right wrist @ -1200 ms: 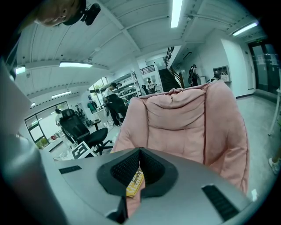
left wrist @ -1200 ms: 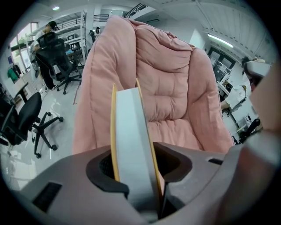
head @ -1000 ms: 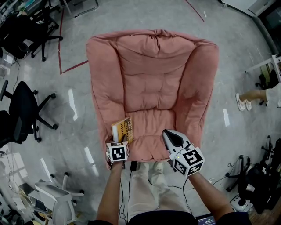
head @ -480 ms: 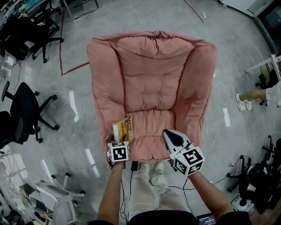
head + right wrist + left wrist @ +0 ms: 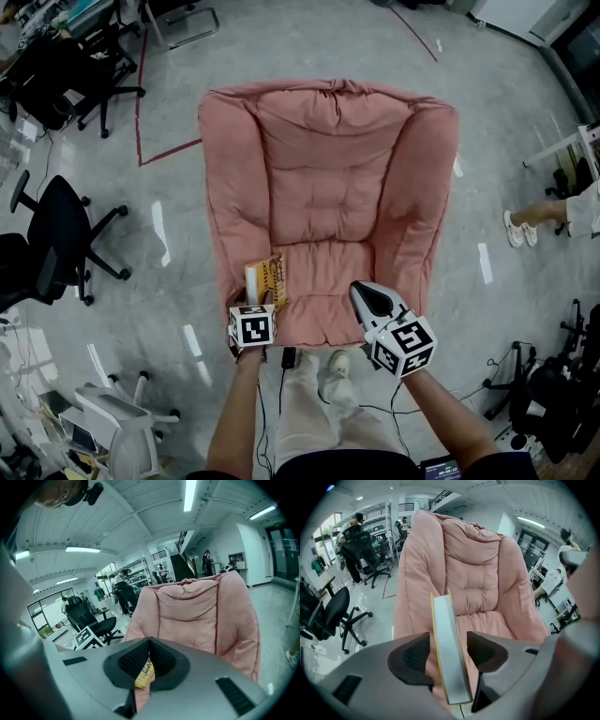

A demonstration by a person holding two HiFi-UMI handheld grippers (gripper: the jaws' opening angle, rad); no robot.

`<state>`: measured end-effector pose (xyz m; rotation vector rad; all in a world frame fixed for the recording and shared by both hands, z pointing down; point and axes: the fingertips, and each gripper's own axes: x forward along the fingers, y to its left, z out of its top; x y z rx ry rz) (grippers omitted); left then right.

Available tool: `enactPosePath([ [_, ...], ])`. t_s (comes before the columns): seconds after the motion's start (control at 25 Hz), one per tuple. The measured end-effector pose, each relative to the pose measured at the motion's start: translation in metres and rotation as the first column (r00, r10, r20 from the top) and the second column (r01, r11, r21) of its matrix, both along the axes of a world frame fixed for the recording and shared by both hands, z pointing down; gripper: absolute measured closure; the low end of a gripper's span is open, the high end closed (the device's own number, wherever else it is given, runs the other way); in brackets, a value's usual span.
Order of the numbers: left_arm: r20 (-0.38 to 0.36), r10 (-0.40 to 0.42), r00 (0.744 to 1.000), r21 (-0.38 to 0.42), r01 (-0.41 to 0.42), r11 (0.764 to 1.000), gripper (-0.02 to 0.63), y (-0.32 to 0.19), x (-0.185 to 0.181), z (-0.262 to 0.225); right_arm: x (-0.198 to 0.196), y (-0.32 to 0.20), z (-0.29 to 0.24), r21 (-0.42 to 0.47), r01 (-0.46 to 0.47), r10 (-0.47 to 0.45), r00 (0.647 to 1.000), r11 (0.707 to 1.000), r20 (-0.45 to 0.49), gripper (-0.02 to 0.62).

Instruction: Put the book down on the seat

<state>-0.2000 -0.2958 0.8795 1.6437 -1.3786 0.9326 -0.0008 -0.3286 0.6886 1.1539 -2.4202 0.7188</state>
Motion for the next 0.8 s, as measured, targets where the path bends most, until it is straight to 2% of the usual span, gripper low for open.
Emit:
enactPosePath([
  [0.52, 0.017, -0.005, 1.000, 0.045, 0.004, 0.999, 0.367, 0.011, -0.003, -0.038, 0.007, 0.010, -0.031, 0.045, 0.014, -0.013, 1.000, 0.999, -0.012, 0.577],
  [0.8, 0.013, -0.009, 1.000, 0.125, 0.007, 0.992, 0.370, 0.003, -0.005, -0.085, 0.007, 0.012, -0.061, 0.083, 0.024, -0.023, 1.000, 0.996, -0.008, 0.577],
])
